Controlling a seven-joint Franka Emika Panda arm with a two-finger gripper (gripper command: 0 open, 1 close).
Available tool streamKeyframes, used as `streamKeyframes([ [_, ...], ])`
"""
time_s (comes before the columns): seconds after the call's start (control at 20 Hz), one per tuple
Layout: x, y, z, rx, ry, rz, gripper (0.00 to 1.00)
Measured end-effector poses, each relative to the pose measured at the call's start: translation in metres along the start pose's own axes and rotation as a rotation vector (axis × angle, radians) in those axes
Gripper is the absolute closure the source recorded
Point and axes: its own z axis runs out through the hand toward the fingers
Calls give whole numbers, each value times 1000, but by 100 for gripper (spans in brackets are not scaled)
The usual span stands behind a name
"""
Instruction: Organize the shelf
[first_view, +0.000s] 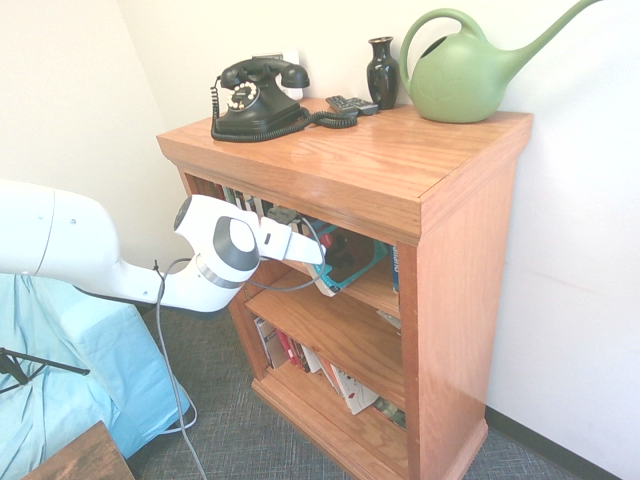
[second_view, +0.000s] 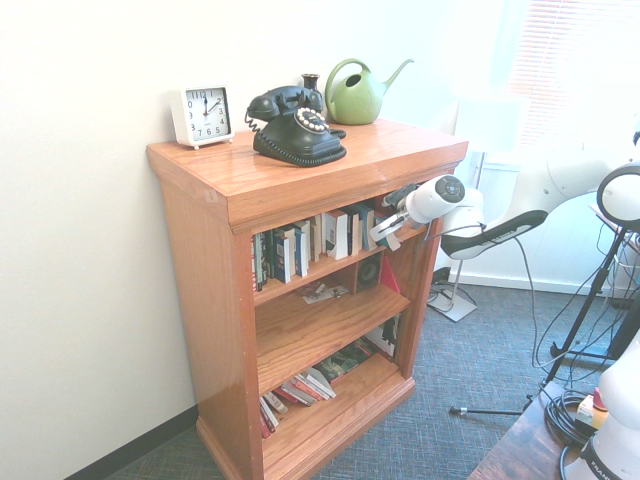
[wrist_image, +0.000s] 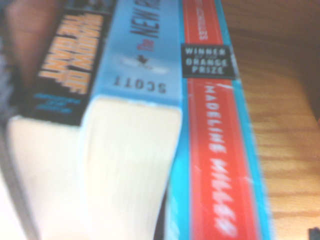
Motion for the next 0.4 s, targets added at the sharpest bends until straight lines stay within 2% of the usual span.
streamKeyframes([
  [0.4,-30,27,-61,52,-13,18,0],
])
